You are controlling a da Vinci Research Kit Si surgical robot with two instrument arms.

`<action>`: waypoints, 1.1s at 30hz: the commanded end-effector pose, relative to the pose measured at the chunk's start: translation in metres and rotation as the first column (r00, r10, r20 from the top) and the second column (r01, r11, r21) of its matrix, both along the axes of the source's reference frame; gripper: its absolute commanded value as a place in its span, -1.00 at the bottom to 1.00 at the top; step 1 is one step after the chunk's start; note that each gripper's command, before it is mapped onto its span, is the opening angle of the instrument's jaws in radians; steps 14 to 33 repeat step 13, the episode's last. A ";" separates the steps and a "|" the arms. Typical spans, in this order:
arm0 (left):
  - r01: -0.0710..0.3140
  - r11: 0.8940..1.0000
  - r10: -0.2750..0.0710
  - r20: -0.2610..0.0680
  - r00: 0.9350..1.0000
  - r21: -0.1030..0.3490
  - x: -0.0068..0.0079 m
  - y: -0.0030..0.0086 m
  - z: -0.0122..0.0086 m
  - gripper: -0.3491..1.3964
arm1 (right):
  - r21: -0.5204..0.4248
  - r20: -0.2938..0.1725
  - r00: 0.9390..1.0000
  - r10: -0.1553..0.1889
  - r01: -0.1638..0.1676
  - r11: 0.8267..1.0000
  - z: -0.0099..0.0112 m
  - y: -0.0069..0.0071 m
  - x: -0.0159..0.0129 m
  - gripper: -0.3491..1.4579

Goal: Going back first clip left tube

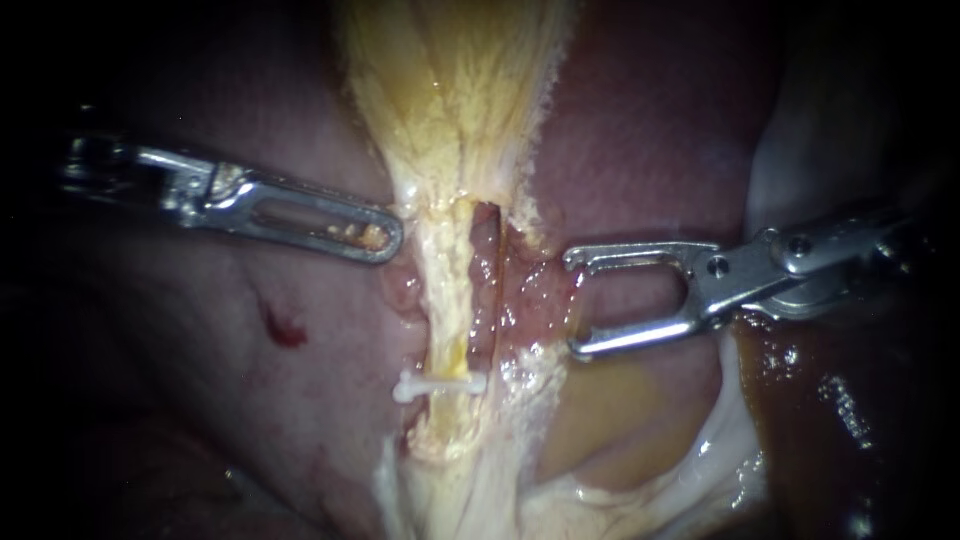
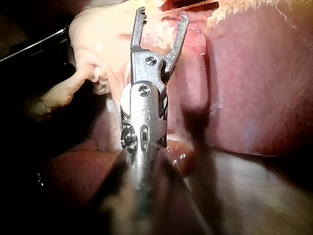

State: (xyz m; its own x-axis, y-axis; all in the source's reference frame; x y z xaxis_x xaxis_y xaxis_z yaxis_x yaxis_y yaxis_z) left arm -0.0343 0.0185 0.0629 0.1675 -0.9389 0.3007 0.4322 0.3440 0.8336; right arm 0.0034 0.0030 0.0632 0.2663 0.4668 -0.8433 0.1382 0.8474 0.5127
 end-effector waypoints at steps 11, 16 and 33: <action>-0.005 1.000 0.005 0.003 1.000 0.005 -0.0010 -0.0004 0.0004 -1.00 | 0.001 -0.002 1.000 -0.003 0.003 1.000 0.0000 0.0000 0.0000 -0.06; -0.006 1.000 0.006 0.004 1.000 0.005 -0.0009 -0.0003 0.0003 -1.00 | 0.001 -0.002 1.000 -0.003 0.003 1.000 0.0001 0.0000 0.0000 -0.06; -0.006 1.000 0.006 0.004 1.000 0.005 -0.0009 -0.0003 0.0003 -1.00 | 0.001 -0.002 1.000 -0.003 0.003 1.000 0.0001 0.0000 0.0000 -0.06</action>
